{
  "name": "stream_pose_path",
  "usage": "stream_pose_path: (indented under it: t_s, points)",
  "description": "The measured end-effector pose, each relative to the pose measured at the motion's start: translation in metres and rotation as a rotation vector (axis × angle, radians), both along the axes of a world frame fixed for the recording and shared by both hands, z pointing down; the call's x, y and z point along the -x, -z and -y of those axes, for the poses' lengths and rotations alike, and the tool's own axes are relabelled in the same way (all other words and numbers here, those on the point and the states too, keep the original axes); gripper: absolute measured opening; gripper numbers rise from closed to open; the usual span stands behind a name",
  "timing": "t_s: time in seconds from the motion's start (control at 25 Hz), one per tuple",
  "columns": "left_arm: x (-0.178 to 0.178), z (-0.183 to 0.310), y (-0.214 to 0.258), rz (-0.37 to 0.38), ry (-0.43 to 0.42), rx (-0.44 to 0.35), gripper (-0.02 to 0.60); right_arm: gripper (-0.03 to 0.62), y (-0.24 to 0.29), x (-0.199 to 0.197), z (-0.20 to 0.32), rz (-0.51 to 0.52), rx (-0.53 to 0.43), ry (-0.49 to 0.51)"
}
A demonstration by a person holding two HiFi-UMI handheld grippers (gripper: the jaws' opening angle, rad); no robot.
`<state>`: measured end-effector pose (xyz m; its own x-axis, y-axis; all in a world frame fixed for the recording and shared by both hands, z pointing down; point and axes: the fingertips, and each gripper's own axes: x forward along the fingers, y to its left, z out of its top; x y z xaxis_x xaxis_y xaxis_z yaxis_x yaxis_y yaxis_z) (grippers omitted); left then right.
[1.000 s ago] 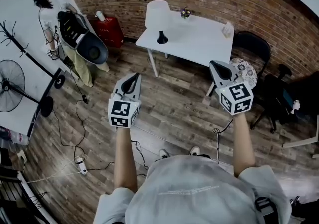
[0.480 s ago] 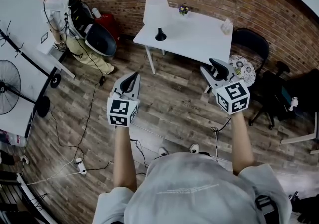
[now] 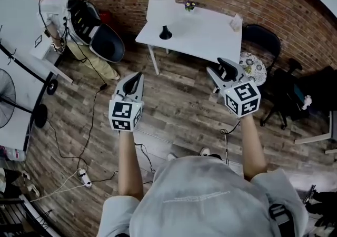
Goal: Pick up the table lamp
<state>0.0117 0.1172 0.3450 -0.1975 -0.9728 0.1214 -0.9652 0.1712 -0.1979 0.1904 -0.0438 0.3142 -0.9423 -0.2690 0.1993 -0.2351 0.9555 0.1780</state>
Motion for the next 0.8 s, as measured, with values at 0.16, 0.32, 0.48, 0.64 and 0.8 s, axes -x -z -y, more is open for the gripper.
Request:
stream_pose_path:
  t_s: [0.16, 0.32, 0.48, 0.64, 0.8]
  points:
    - [0.015, 0.001, -0.008, -0.013, -0.029, 0.015, 0.015, 0.193, -0.007, 0.012, -0.002, -0.016, 0.012, -0.035]
    - [0.031, -0.001, -0.017, -0.034, -0.065, 0.024, 0.015, 0.195, -0.016, 0.027, -0.011, -0.038, 0.012, -0.065]
    - [0.047, 0.002, -0.029, -0.048, -0.094, 0.04, 0.015, 0.195, -0.025, 0.041, -0.017, -0.051, 0.022, -0.092]
    - [0.061, 0.015, -0.04, -0.063, -0.11, 0.049, 0.015, 0.196, -0.035, 0.055, -0.009, -0.06, 0.034, -0.11]
    - [0.08, 0.039, -0.052, -0.076, -0.12, 0.071, 0.015, 0.196, -0.047, 0.076, 0.012, -0.072, 0.049, -0.121]
